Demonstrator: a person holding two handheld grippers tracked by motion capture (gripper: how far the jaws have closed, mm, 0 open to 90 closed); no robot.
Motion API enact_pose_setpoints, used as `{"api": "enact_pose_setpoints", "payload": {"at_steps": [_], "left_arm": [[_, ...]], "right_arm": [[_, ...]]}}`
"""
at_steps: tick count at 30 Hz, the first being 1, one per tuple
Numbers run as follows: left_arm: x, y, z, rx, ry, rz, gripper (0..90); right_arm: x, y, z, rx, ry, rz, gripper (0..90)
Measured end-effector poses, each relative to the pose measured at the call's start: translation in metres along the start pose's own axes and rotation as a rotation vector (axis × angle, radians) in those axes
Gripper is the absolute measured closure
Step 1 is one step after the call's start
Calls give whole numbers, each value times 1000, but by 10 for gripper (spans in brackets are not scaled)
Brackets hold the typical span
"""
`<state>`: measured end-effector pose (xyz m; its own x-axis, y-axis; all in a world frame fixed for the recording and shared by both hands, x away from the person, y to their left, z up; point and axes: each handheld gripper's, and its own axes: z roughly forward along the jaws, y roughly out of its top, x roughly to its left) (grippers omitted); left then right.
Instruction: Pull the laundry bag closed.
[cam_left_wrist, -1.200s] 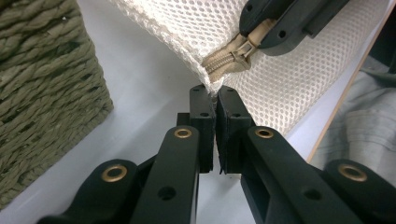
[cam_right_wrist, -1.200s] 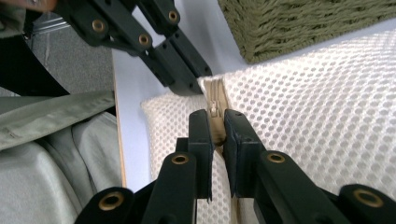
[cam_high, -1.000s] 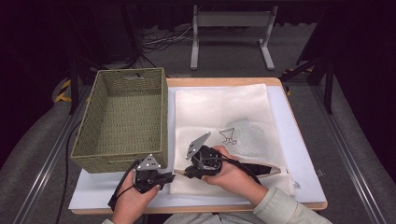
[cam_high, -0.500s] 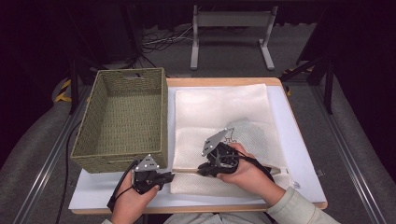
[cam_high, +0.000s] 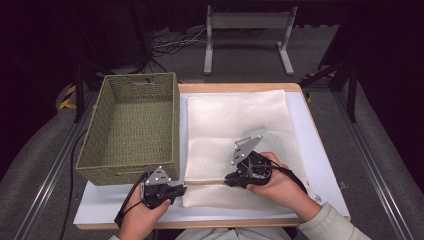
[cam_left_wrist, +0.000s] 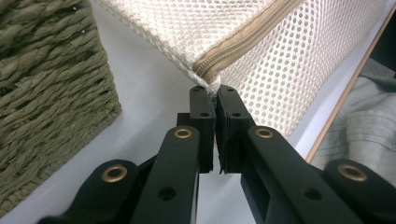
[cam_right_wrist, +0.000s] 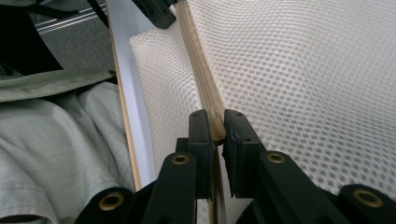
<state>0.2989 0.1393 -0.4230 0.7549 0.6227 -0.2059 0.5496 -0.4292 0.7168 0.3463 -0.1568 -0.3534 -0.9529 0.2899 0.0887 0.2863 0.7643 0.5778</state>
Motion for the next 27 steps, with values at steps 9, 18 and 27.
{"api": "enact_pose_setpoints", "payload": {"at_steps": [9,18,27], "left_arm": [[0,0,0,4,-3,-2,867],[0,-1,1,13,0,0,866],[0,-1,1,17,1,7,866]], "right_arm": [[-5,-16,-24,-28,-22,29,821],[-8,-29,-43,-40,-42,45,821],[-11,-46,-60,-41,-66,63,821]]}}
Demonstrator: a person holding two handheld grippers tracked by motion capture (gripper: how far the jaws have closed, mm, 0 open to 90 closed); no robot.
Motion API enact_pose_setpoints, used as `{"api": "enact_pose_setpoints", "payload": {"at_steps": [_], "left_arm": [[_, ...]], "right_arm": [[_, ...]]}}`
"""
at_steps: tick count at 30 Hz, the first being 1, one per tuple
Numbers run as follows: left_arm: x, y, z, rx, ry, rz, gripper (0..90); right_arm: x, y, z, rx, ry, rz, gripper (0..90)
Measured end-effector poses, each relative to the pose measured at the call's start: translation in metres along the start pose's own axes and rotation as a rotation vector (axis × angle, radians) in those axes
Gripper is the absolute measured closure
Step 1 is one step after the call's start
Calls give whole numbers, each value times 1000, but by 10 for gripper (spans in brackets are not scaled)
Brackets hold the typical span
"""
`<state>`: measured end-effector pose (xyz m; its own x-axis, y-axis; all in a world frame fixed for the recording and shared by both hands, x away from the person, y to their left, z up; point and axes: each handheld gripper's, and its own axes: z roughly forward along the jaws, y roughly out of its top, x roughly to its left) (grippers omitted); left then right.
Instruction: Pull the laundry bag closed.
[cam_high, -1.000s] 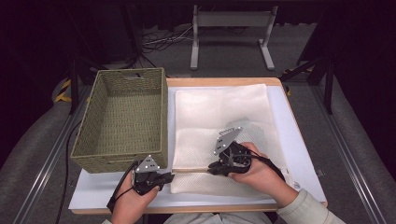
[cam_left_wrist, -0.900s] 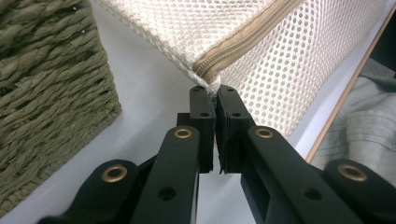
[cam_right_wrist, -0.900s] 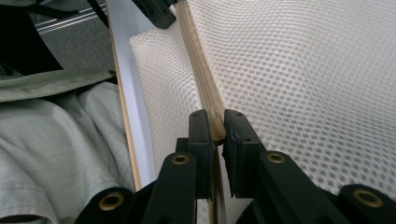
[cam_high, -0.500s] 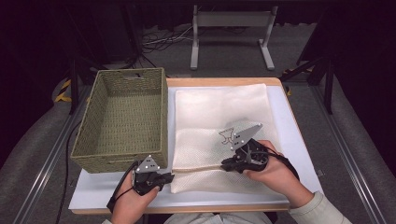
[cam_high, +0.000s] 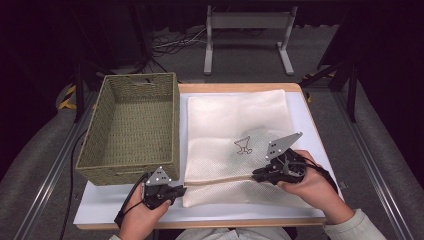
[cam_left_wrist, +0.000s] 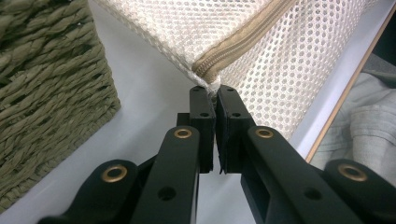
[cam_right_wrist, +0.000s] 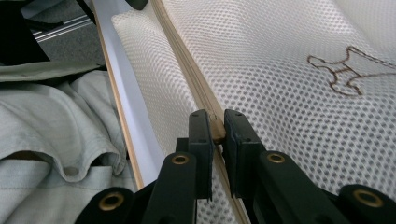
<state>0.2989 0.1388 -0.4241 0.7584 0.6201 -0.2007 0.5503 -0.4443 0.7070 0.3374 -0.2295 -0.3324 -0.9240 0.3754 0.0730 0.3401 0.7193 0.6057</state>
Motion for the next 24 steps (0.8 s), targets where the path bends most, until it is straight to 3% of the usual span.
{"api": "enact_pose_setpoints", "payload": {"at_steps": [24], "left_arm": [[-1,-1,2,6,5,-7,866]], "right_arm": [[-14,-47,-37,-6,-55,59,820]]}}
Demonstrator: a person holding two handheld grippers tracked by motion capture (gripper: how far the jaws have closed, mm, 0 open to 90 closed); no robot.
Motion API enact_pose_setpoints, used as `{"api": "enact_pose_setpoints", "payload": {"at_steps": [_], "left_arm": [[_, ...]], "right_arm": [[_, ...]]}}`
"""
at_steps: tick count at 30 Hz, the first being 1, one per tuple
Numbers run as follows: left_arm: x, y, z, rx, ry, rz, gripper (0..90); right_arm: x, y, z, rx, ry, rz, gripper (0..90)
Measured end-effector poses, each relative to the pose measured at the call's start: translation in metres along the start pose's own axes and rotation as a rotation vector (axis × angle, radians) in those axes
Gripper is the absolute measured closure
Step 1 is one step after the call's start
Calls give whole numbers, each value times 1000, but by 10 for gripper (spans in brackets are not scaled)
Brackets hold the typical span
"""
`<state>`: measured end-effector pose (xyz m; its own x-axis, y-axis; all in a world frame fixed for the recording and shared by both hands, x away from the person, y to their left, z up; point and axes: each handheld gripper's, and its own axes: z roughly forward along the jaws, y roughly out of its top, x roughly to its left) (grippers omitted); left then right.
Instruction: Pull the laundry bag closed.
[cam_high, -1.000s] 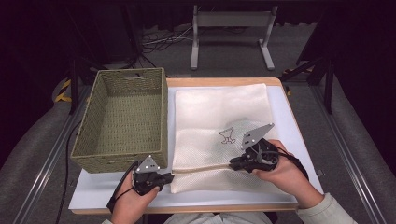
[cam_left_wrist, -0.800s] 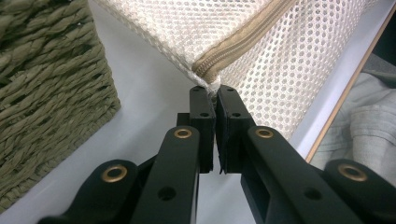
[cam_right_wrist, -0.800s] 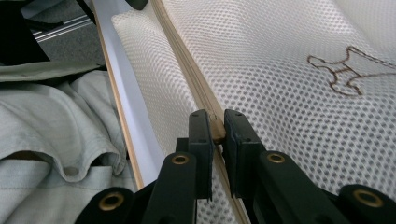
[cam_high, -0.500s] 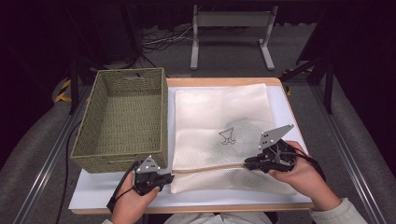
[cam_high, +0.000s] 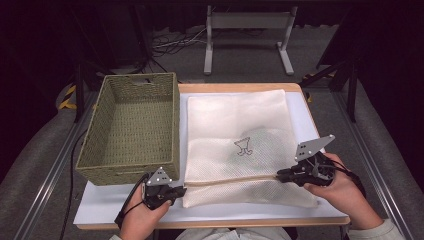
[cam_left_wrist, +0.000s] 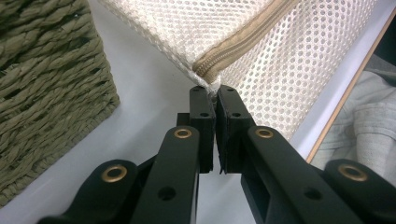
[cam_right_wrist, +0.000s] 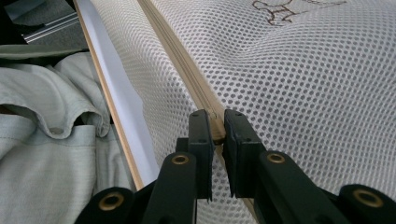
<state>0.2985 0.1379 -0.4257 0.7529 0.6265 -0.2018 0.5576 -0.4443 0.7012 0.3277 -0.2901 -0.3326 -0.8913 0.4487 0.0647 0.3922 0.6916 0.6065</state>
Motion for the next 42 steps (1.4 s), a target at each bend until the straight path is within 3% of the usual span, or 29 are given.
{"api": "enact_pose_setpoints", "payload": {"at_steps": [20,35,42], "left_arm": [[1,-3,0,6,-5,-18,866],[2,-4,0,10,0,-23,866],[2,-5,-2,4,0,-25,866]], "right_arm": [[-19,-37,-15,3,-22,67,820],[-31,-64,-27,3,-43,76,821],[-36,-77,-30,11,-51,106,821]]}}
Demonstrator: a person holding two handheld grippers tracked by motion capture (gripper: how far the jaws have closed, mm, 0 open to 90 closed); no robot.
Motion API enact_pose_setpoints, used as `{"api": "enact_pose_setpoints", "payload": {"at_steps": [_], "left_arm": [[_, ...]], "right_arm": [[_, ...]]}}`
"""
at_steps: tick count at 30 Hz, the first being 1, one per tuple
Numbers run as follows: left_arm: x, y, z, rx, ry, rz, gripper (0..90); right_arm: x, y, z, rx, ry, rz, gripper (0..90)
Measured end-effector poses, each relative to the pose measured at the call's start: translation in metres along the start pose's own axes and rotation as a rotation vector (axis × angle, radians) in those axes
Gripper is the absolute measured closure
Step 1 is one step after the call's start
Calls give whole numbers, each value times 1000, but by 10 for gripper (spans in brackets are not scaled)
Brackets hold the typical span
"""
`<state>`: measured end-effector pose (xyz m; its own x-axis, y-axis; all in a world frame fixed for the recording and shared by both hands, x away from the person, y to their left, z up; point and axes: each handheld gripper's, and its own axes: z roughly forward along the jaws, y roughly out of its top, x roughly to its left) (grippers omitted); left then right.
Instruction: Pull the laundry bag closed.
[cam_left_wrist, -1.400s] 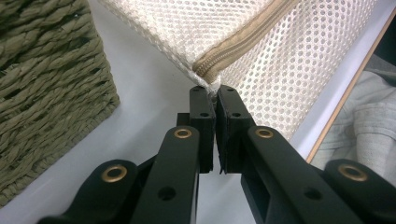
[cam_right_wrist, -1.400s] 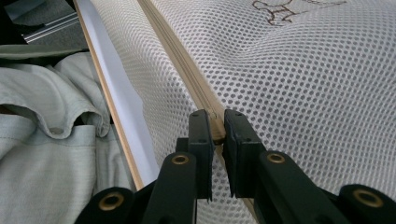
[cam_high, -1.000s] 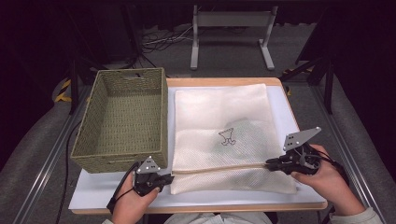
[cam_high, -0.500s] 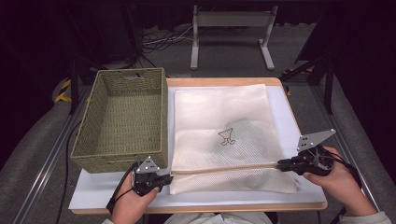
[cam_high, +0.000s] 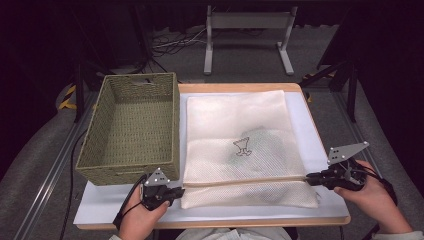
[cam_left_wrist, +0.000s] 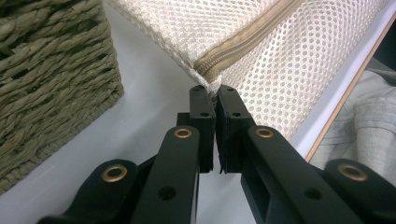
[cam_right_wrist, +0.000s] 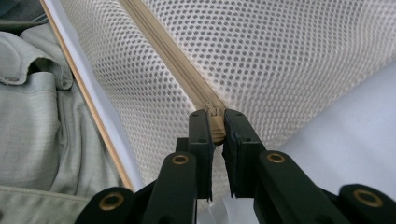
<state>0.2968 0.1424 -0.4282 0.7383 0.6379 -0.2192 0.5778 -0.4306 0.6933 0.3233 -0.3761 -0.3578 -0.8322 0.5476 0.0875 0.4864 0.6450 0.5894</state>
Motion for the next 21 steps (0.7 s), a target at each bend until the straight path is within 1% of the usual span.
{"api": "enact_pose_setpoints", "payload": {"at_steps": [6,7,8,9,12,16,17,18,19,20,21], "left_arm": [[-1,0,0,0,4,6,868],[-1,0,-1,3,11,10,869],[-1,1,-1,4,13,15,870],[-1,1,-1,0,8,8,871],[-1,0,-1,4,5,9,872],[-2,0,-1,-3,8,12,870],[-2,0,-2,-8,2,15,870],[-2,1,-2,-5,-4,22,867],[-2,1,-2,2,-5,52,865],[-4,0,-2,7,0,71,863],[-5,0,-1,9,1,77,861]], "right_arm": [[-5,-9,-3,-3,-1,24,821],[-5,-10,-2,-6,3,27,822],[-6,-12,-2,-1,-4,27,821],[-6,-13,-2,7,-13,31,822],[-9,-17,-4,-14,3,46,822],[-8,-19,-2,-8,0,43,821],[-8,-18,-2,-7,-2,45,821],[-8,-18,-2,-14,-10,43,820],[-7,-17,-3,-19,-14,40,819],[-6,-16,-3,-23,-19,38,818],[-5,-16,-4,-23,-19,37,817]]}}
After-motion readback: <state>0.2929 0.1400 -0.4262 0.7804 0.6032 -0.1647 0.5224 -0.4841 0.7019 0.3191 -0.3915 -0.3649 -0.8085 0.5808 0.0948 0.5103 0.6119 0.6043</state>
